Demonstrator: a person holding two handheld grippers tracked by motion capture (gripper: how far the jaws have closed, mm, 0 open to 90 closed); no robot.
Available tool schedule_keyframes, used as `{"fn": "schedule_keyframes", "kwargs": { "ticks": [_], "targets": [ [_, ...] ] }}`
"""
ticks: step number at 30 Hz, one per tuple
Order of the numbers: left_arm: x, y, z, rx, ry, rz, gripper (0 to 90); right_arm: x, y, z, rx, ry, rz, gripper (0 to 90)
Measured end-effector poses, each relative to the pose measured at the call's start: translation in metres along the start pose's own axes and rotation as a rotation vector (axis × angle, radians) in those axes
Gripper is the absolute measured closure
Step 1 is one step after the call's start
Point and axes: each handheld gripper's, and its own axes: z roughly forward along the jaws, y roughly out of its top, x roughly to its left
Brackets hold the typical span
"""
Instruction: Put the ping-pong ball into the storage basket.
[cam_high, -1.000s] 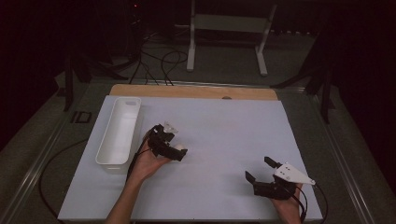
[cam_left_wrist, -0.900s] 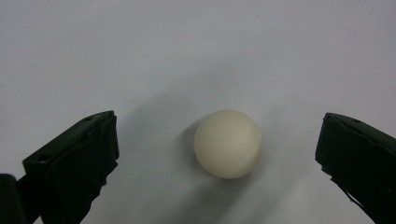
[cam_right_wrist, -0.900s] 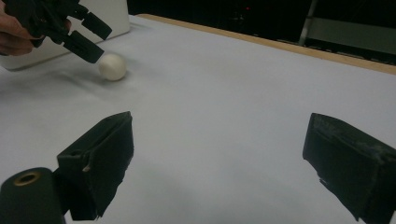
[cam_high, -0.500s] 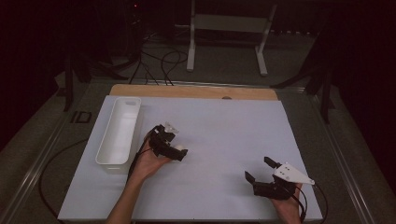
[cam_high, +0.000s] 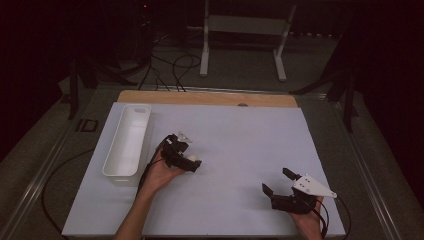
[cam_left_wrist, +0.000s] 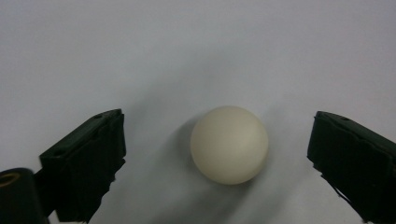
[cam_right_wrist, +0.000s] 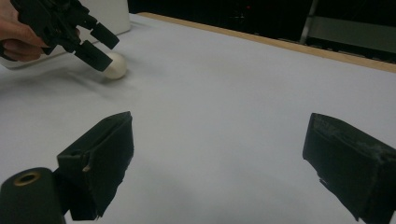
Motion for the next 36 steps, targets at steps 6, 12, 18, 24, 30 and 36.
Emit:
{"fn": "schedule_keyframes", "kwargs": {
  "ticks": [6, 12, 18, 24, 30, 36],
  "targets": [
    [-0.0003, -0.0006, 0.0016, 0.014, -0.021, -0.004, 17.6, 0.0000, 0.0002, -0.0007, -0.002, 0.000, 0.001, 8.3],
    [0.0011, -0.0012, 0.0014, 0.032, -0.040, -0.011, 37.8, 0.0000, 0.0002, -0.0009, -0.002, -0.001, 0.002, 8.3],
    [0.0026, -0.0025, 0.0027, 0.060, -0.060, -0.002, 50.8, -0.0001, 0.0003, -0.0011, -0.003, -0.001, 0.002, 8.3],
    [0.0017, -0.0025, 0.0022, 0.063, -0.053, 0.004, 51.3, 0.0000, 0.0000, -0.0007, -0.002, 0.001, 0.001, 8.4],
    [0.0018, -0.0026, 0.0010, 0.066, -0.041, 0.010, 51.4, -0.0007, -0.0011, 0.0000, -0.003, 0.002, 0.002, 8.4],
    [0.0009, -0.0021, -0.0024, 0.046, -0.027, 0.001, 51.4, -0.0014, -0.0016, 0.0002, -0.001, 0.004, 0.001, 8.4]
  ]
}}
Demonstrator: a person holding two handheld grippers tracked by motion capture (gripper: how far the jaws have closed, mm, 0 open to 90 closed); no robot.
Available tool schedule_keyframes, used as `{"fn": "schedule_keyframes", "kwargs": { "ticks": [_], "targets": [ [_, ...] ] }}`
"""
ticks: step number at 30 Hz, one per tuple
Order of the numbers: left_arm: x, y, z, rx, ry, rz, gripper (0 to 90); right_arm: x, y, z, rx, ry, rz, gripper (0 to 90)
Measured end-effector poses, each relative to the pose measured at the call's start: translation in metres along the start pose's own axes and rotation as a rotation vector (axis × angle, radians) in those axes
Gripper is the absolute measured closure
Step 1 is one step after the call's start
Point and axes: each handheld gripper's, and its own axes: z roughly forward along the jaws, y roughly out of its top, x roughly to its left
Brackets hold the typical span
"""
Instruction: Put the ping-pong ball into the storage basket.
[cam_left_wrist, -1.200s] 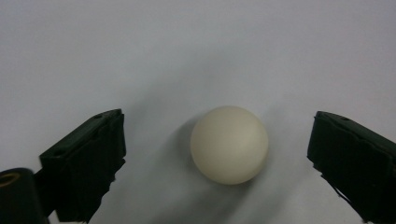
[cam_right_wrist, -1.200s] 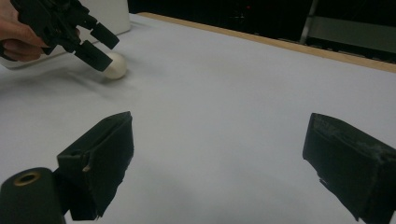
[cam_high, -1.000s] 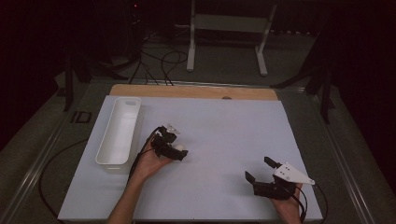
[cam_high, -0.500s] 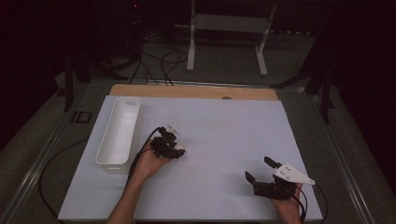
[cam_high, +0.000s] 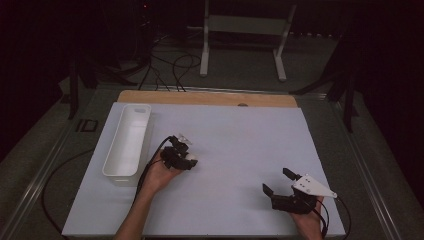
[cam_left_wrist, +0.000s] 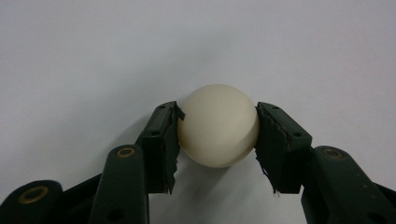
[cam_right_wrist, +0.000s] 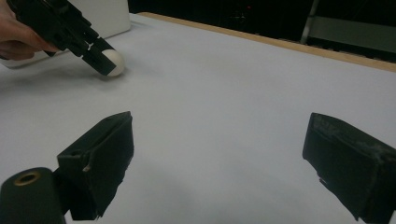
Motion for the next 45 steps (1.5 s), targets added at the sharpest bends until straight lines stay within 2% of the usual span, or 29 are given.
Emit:
{"fn": "schedule_keyframes", "kwargs": {
  "ticks": [9, 25, 45],
  "targets": [
    [0.000, 0.000, -0.006, -0.010, 0.009, 0.007, 51.5, 0.000, 0.000, 0.000, -0.002, 0.000, -0.002, 8.4],
    [0.002, 0.001, -0.012, -0.023, 0.010, -0.016, 51.5, -0.001, -0.001, 0.001, -0.005, -0.001, 0.004, 8.4],
    [0.003, 0.001, -0.020, -0.033, 0.032, -0.032, 51.4, -0.004, -0.002, 0.000, -0.008, -0.009, 0.004, 8.4]
  ]
}}
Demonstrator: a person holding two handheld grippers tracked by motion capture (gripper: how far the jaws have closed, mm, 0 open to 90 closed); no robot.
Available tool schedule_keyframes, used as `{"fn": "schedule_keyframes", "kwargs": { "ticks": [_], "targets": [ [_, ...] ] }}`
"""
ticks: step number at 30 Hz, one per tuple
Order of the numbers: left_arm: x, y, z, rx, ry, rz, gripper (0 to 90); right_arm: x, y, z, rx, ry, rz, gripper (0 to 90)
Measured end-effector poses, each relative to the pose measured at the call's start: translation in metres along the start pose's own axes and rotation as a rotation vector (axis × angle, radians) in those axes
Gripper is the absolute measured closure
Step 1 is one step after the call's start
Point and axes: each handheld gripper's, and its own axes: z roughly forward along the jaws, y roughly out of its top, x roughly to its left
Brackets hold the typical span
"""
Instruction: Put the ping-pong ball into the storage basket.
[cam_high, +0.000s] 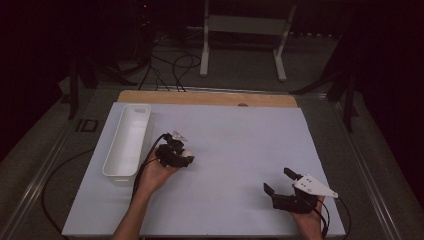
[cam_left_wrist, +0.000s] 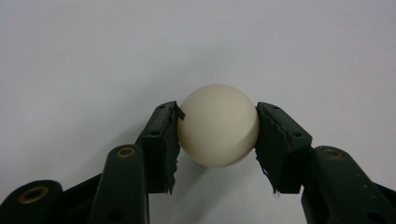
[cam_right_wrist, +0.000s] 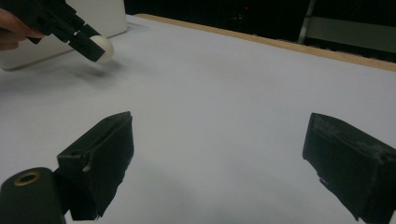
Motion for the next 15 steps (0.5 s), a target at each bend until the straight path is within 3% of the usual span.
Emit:
{"fn": "schedule_keyframes", "kwargs": {
  "ticks": [15],
  "targets": [
    [-0.0011, 0.0008, -0.0072, -0.019, 0.007, 0.003, 51.4, -0.0008, 0.0006, -0.0010, 0.001, -0.009, 0.006, 8.4]
  ]
}}
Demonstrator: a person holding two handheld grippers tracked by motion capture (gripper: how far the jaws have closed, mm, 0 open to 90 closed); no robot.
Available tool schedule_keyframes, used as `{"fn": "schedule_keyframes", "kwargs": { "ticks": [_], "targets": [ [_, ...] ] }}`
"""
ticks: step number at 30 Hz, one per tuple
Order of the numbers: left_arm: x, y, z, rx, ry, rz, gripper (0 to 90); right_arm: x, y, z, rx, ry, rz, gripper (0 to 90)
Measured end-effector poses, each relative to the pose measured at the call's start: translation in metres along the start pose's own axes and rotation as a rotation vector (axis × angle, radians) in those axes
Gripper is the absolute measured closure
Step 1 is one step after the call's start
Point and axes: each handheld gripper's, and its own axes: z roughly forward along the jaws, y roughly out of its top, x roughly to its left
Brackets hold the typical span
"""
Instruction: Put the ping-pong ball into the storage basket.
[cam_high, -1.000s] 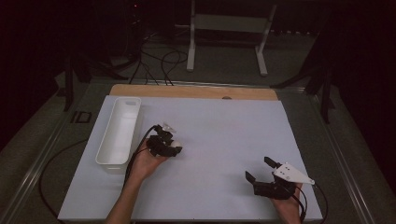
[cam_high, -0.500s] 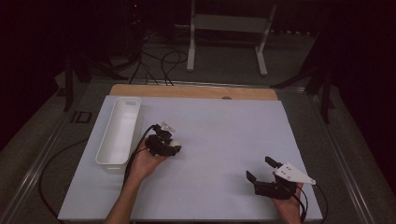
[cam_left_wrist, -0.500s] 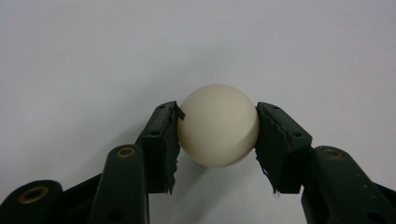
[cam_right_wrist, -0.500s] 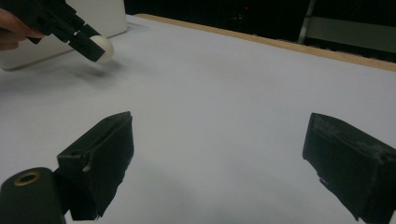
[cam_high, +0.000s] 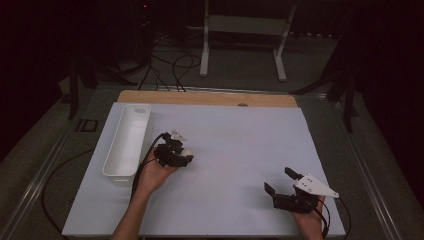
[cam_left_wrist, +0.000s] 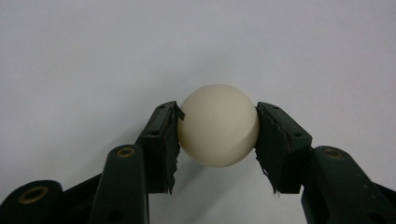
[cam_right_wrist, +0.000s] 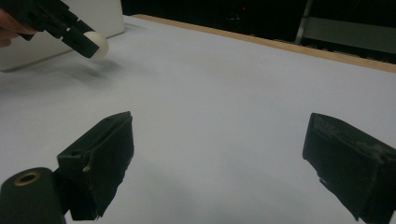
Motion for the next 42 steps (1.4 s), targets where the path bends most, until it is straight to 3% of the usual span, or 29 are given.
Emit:
{"fn": "schedule_keyframes", "kwargs": {
  "ticks": [19, 42],
  "targets": [
    [-0.006, 0.005, -0.011, -0.014, 0.009, 0.018, 51.3, 0.001, 0.001, 0.000, -0.006, -0.008, -0.002, 8.3],
    [-0.005, 0.009, -0.023, -0.034, 0.024, 0.013, 51.4, 0.000, 0.001, 0.001, -0.008, -0.011, 0.002, 7.7]
  ]
}}
